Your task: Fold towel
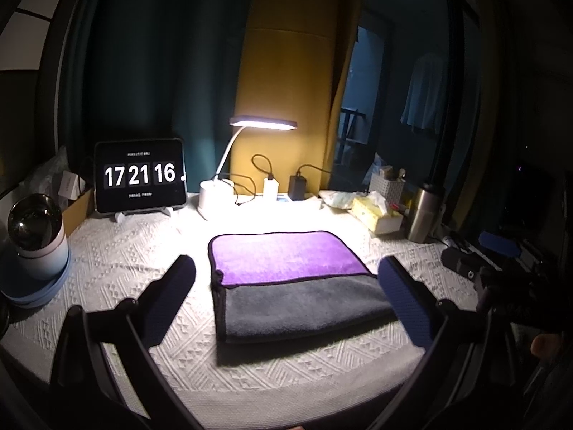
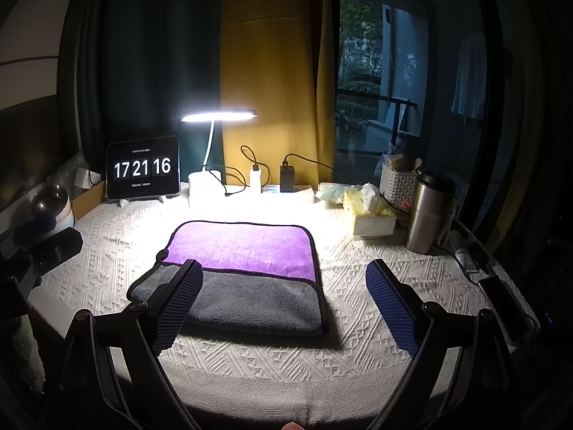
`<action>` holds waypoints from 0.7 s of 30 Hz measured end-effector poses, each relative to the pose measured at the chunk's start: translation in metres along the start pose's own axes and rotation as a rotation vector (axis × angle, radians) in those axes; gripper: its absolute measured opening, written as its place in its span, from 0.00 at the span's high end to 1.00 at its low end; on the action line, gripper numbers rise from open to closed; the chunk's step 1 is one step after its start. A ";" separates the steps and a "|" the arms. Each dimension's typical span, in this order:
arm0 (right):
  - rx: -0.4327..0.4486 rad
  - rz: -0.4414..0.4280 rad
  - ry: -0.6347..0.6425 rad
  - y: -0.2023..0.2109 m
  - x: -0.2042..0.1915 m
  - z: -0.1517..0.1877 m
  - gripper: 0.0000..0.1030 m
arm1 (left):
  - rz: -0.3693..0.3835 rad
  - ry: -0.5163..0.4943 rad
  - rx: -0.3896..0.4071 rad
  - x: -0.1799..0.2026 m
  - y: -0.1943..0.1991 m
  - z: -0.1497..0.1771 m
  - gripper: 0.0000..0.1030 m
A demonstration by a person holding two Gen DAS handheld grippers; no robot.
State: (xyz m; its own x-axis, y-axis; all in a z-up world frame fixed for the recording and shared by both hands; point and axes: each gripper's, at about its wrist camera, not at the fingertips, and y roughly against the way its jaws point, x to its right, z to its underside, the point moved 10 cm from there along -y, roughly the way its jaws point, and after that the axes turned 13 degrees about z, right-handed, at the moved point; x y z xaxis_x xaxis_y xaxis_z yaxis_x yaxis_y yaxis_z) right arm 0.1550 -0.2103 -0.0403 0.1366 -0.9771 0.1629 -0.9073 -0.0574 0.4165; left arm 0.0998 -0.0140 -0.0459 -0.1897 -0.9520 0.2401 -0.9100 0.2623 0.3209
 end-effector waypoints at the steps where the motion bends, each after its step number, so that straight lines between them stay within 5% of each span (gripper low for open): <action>1: 0.000 0.000 0.001 0.000 0.000 0.000 0.08 | 0.000 0.000 0.000 0.000 0.000 0.000 0.00; 21: -0.015 -0.002 0.004 -0.009 -0.006 0.012 0.08 | 0.001 0.007 -0.021 -0.004 -0.011 0.004 0.00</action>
State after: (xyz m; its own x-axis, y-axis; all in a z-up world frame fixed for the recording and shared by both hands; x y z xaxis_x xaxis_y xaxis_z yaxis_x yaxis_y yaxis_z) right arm 0.1579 -0.2063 -0.0556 0.1403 -0.9761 0.1660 -0.9010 -0.0564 0.4300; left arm 0.1089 -0.0134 -0.0546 -0.1880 -0.9507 0.2465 -0.9020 0.2664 0.3396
